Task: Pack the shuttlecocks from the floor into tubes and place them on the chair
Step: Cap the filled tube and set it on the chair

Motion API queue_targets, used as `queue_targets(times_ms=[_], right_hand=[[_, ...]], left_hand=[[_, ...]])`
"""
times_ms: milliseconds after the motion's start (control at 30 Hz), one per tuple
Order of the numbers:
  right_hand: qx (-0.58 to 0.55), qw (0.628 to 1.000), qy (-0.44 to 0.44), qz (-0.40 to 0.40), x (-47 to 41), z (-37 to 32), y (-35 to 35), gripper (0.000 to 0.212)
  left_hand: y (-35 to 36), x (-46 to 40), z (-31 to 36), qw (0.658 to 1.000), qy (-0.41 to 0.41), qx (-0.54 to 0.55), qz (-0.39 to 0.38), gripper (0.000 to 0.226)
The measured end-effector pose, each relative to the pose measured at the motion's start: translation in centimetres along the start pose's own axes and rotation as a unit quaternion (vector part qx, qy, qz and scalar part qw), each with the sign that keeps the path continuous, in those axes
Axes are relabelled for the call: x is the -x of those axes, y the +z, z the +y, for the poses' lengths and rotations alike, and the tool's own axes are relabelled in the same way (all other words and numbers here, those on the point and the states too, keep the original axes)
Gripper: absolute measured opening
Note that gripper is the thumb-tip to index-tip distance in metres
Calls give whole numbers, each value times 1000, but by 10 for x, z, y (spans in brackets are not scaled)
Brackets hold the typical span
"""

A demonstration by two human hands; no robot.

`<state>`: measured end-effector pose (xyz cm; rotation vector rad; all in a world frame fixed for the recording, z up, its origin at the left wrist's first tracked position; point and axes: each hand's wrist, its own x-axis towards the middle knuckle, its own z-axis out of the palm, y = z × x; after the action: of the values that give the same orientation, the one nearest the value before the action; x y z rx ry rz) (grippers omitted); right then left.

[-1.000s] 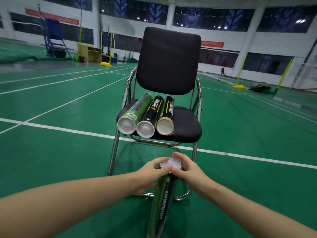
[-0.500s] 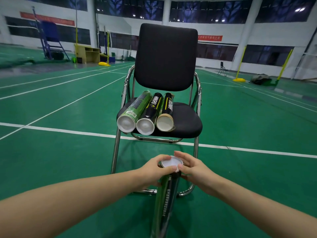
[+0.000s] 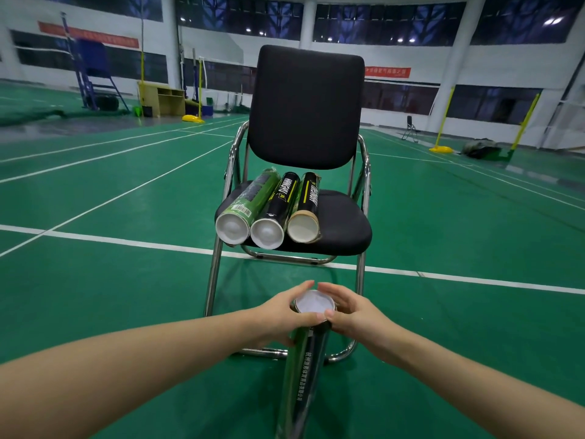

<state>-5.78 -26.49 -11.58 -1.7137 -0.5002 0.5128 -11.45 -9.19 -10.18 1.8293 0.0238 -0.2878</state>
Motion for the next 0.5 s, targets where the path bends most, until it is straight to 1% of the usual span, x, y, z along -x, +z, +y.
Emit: queue_targets(times_ms=[33,100,167,233,300,400,500], right_hand=[[2,1000,3,-1,1,0,0,51],[-18,1000,12,9,1,-3,0,38],[-33,999,16,29,0,-7,0,28],[-10,998,5,57,-1,-9,0,27],[3,998,-3,70,-2,-10,1,29],[6,998,-6,60,-3,-11,1,29],[-18,999,3,36,-3,-12,0,33]], left_hand=[[0,1,0,1000,-4,-3,-4,76],[0,1,0,1000,-6,-15,-4,72],[-2,1,0,999,0,-51,-1,70],[-3,0,1,995,6,-95,-1,70],[-5,0,1,994,1,-114,-4,70],[-7,0,1,991,-7,-133,-16,67],[-7,1,0,989,0,-146,-17,67]])
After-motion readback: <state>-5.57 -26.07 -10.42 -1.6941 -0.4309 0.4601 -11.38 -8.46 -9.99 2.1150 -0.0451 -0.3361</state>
